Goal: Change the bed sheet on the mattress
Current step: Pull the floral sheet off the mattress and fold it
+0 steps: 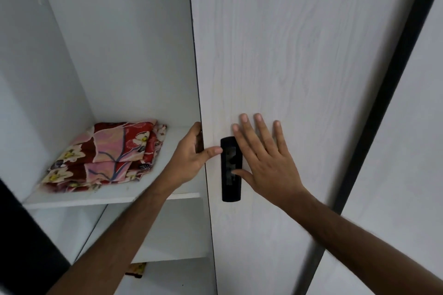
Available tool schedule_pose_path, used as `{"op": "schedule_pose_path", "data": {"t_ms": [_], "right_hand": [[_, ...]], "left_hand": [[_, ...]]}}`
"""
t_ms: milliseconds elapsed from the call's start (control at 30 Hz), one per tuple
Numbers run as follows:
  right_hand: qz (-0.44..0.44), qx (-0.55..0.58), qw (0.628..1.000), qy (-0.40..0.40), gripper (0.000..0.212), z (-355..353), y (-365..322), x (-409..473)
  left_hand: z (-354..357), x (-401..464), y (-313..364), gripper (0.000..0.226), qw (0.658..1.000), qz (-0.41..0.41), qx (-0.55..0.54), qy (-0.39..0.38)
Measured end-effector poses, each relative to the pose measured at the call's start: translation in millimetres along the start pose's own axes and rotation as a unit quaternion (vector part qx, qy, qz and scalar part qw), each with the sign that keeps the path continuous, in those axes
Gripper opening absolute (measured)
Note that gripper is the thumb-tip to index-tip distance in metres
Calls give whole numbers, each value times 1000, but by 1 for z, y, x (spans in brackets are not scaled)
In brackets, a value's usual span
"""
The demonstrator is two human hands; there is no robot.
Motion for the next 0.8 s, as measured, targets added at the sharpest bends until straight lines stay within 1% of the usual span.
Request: {"op": "schedule_pose_path", "data": {"t_ms": [167,267,367,433,467,500,533,567,600,633,667,700,800], "right_hand": [[-7,14,999,28,90,-4,-33,18],[-48,-12,997,53,89,-12,-54,26],[-99,-39,991,78,89,-23,-72,35],[-125,-51,987,87,90,-28,-85,43],[-136,-56,985,89,91,-30,-93,48],[-143,-59,984,90,93,-32,-100,52],[-152,-59,982,91,94,-34,-109,57],[-158,-60,981,91,96,-36,-117,61],[-164,-59,980,96,98,-39,-127,65],[-168,-57,979,101,100,-41,-135,69],[-170,-55,978,103,103,-44,-142,73],[-175,-51,977,107,105,-46,-151,78],[-176,-37,977,113,108,-52,-173,89]], "left_hand": [[-32,-18,-7,59,1000,-6,15,14],[-53,-34,-12,64,999,-25,10,32],[-73,-56,-16,75,997,-41,15,65],[-86,-74,-14,84,992,-47,71,98],[-93,-85,-11,91,983,-53,127,123],[-100,-94,-5,99,965,-61,206,150],[-106,-104,4,106,934,-65,305,175],[-108,-112,15,107,886,-61,417,192],[-107,-119,24,104,827,-54,523,198],[-105,-124,30,99,771,-54,604,192],[-104,-127,30,94,730,-67,656,181],[-108,-131,28,90,696,-92,691,171],[-125,-145,20,83,628,-168,741,168]]}}
Point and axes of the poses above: each hand's wrist, its own x-axis towards the middle knuckle, its own z-axis out of the palm, y = z × x, the point moved 10 cm from there along x, towards the middle knuckle, and after that the axes turned 15 degrees about -y, right-handed, at the moved point
